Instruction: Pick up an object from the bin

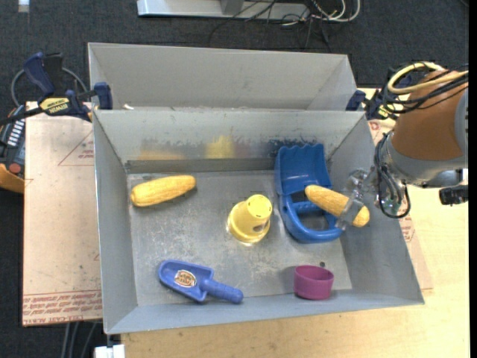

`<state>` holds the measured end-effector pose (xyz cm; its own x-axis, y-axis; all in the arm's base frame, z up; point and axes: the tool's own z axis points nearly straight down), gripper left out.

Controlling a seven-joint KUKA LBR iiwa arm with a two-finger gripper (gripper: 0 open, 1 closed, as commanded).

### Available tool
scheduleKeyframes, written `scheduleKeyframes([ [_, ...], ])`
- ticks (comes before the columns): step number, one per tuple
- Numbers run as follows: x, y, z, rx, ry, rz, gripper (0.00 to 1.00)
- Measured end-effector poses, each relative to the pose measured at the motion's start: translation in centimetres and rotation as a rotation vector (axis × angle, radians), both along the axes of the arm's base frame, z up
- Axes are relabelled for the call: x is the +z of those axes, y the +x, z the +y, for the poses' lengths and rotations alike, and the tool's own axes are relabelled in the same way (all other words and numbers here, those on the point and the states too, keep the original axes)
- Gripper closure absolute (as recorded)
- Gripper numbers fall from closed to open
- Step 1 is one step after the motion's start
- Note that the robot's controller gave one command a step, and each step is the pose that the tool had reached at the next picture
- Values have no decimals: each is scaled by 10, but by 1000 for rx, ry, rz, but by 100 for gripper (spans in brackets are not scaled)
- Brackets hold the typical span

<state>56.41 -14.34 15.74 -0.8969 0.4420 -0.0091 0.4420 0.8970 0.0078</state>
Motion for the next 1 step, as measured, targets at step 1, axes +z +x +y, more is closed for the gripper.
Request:
scheduleKeyframes([
  [1,-45,-33,-5,64,0,-2,100],
])
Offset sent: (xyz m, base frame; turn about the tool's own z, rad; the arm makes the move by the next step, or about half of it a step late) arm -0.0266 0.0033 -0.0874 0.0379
